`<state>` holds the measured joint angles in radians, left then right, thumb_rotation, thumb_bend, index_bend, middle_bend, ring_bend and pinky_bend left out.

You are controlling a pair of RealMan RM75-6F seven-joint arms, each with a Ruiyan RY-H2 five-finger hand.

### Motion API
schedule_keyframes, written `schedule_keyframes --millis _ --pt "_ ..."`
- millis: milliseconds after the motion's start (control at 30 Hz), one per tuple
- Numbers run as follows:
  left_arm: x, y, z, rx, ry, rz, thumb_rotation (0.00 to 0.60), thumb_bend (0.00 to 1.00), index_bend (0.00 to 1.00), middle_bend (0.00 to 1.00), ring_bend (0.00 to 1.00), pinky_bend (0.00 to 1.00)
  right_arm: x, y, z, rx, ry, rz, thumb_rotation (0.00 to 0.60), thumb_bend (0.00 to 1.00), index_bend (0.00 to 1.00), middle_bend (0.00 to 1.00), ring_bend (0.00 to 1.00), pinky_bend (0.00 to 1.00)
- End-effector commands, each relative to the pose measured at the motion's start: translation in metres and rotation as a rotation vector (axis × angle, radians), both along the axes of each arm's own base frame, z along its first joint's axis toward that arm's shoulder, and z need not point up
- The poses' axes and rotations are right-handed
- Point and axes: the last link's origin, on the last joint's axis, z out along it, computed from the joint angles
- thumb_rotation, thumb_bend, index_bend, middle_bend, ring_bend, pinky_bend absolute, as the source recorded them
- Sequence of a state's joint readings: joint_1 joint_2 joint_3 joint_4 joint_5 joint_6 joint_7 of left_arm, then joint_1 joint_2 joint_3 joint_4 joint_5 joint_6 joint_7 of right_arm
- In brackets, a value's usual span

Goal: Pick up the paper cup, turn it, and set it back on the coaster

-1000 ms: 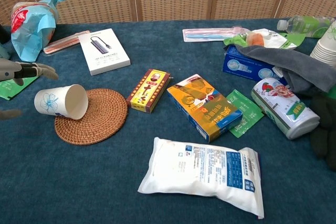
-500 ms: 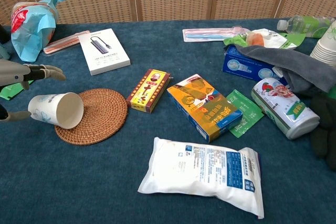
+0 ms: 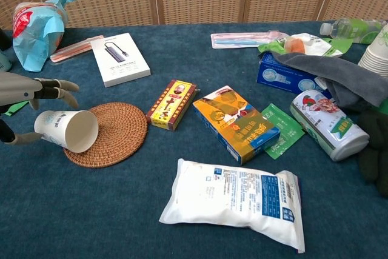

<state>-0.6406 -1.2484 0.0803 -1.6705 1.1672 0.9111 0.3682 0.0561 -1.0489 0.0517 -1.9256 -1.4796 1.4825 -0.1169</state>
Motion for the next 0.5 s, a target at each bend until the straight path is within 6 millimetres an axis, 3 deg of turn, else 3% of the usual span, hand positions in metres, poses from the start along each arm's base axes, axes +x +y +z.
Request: schedule_keyframes --millis 33,400,500 --pt "-0.001 -0.001 0.0005 -0.007 0.002 -0.001 0.6 0.45 0.17 0.03 0.06 0.29 -0.0001 0.0003 0.0002 0.0 -0.001 0.0 0.6 0.45 0.0 0.0 0.0 0.0" --pt "0.0026 -0.0038 -0.0071 -0.039 0.019 -0.032 0.6 0.45 0.22 0.06 0.06 0.29 -0.0016 0.002 0.0008 0.001 -0.012 -0.003 0.6 0.45 0.0 0.0 0.0 0.0" --pt "0.0039 -0.0039 -0.009 -0.033 0.019 -0.042 0.6 0.45 0.28 0.08 0.08 0.29 -0.0022 0.0028 0.0014 -0.001 -0.014 -0.003 0.6 0.45 0.0 0.0 0.0 0.0"
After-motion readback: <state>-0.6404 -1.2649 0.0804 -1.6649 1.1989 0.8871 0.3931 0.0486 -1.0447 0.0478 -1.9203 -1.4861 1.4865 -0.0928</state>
